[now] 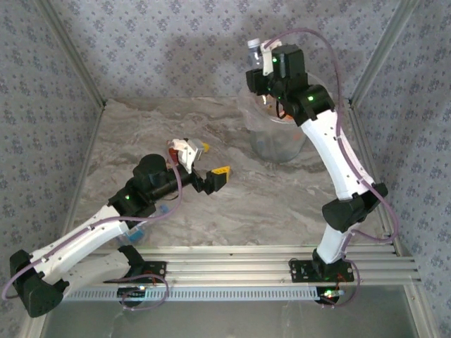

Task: Put the plastic bottles in the bin

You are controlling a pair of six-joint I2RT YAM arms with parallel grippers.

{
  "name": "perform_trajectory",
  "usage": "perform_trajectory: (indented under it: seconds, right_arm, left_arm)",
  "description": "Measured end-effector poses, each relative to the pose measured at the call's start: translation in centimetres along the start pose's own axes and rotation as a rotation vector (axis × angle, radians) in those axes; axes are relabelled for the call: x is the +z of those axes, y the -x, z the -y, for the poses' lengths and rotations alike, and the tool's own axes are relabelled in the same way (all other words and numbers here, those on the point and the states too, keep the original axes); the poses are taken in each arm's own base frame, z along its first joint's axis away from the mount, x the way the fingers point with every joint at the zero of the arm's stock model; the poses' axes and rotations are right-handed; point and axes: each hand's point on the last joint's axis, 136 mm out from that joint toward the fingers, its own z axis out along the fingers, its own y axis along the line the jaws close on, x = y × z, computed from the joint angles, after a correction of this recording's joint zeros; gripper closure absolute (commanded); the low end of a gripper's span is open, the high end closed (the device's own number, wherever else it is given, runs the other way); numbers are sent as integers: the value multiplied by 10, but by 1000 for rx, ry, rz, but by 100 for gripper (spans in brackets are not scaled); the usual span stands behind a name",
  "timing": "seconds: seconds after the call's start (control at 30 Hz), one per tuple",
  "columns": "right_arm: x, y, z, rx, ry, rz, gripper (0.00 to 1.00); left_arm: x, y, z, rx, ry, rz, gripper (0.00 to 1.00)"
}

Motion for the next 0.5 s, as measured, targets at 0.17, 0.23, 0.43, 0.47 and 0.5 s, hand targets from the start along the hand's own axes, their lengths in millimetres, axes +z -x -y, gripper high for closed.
perform_trajectory:
  seconds: [0.17,0.23,0.43,0.47,0.5]
  right_arm:
    - [7,0,57,20,-136,-10,47]
    - [19,-11,81,31,-188,-46,47]
    - [55,-68,137,66,-284,-194,47]
    - [57,-77,142,75,-290,-217,46]
    - [60,-84,145,81,-295,-234,46]
  left_arm:
    - [0,-1,1,-4,-8,-2,0]
    - [0,0,0,-7,2,-1,0]
    - [0,0,-5,-8,26,2,0]
    - [0,0,-6,-7,33,1,0]
    - [0,-1,-7,-8,38,-1,0]
